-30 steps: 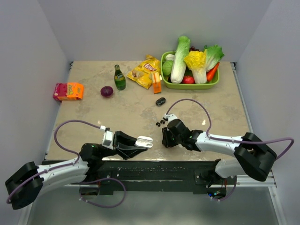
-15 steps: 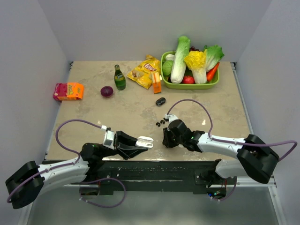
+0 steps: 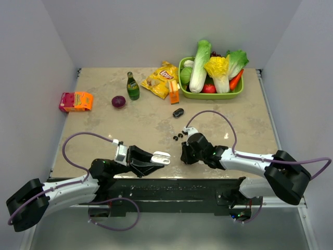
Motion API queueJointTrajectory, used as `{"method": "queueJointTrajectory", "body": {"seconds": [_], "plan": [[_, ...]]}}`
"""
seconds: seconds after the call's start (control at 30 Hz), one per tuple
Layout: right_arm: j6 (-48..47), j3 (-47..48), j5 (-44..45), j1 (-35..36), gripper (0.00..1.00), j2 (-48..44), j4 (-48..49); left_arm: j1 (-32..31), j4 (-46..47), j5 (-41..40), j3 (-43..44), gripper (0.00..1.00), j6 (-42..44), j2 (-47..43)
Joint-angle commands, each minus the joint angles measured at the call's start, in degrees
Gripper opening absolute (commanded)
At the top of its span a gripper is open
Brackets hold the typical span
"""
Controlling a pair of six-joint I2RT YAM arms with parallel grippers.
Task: Insert the wireless bluetooth earbuds into the charging case
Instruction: Pick up the earbud from the center of the board.
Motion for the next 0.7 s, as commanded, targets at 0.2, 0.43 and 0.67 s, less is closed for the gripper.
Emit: {"method": "queueJointTrajectory", "body": {"seconds": [0.2, 0.43, 0.67], "plan": [[0.44, -0.54, -0.33, -0.05, 0.19, -0.61, 0.9, -0.05, 7.14, 0.38, -4.98, 0.0, -0.65, 0.21], [0.7, -0.54, -0.16, -0.05, 0.0, -0.61, 0.9, -0.05, 7.32, 0.29, -5.25, 0.0, -0.65, 0.04], [0.7, -0.36, -0.16, -0.05, 0.0, -3.85, 0.82, -0.05, 7.23, -0.5, -5.51, 0.0, -0.3, -0.14]]}}
